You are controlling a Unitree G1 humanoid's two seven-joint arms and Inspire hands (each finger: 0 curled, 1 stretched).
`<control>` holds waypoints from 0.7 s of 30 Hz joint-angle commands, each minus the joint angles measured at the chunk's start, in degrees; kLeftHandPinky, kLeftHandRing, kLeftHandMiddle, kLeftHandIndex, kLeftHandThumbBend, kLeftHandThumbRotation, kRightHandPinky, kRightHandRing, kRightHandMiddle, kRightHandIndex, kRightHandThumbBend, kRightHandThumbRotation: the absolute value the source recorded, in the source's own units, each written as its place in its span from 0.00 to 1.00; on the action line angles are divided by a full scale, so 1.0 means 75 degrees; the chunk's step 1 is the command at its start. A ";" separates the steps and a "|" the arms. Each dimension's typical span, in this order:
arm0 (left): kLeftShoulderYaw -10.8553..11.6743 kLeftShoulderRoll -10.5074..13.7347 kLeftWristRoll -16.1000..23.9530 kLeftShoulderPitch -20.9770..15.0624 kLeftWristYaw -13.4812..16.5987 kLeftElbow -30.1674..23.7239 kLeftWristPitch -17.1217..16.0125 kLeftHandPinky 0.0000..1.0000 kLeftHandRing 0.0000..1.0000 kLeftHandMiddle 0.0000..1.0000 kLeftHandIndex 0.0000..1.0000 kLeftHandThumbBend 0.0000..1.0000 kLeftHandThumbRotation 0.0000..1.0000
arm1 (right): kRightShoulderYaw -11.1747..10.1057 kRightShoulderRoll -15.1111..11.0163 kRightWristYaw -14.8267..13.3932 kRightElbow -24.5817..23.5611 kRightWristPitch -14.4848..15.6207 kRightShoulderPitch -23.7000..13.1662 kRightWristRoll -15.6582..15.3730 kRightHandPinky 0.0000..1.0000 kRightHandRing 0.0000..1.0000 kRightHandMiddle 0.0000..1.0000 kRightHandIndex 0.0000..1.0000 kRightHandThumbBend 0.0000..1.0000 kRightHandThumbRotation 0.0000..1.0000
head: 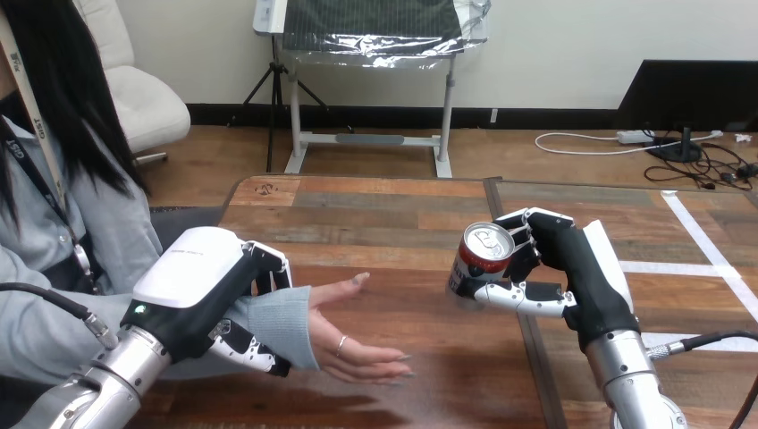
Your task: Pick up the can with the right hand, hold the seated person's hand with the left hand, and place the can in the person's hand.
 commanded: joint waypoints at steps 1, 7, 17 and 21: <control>0.0413 -0.0079 -0.0375 -0.0512 0.0106 -0.0808 -0.0206 0.19 0.24 0.30 0.35 1.00 0.03 | 0.0016 0.0143 0.0025 -0.0164 -0.0370 -0.0706 0.0107 0.35 0.40 0.48 0.54 0.74 0.00; 0.0450 -0.0089 -0.0437 -0.0505 0.0063 -0.0891 -0.0254 0.20 0.24 0.31 0.35 1.00 0.02 | 0.0035 0.0256 0.0194 -0.0284 -0.0299 -0.0640 0.0207 0.36 0.41 0.49 0.55 0.73 0.00; 0.0512 -0.0138 -0.0440 -0.0496 0.0091 -0.1031 -0.0289 0.20 0.24 0.31 0.35 1.00 0.03 | 0.0153 0.0377 0.0267 -0.0365 -0.0465 -0.0573 0.0100 0.36 0.40 0.48 0.55 0.73 0.00; 0.0521 -0.0165 -0.0427 -0.0508 0.0130 -0.1032 -0.0328 0.20 0.24 0.30 0.35 1.00 0.03 | 0.0206 0.0441 0.0317 -0.0386 -0.0533 -0.0546 0.0112 0.35 0.40 0.48 0.55 0.73 0.00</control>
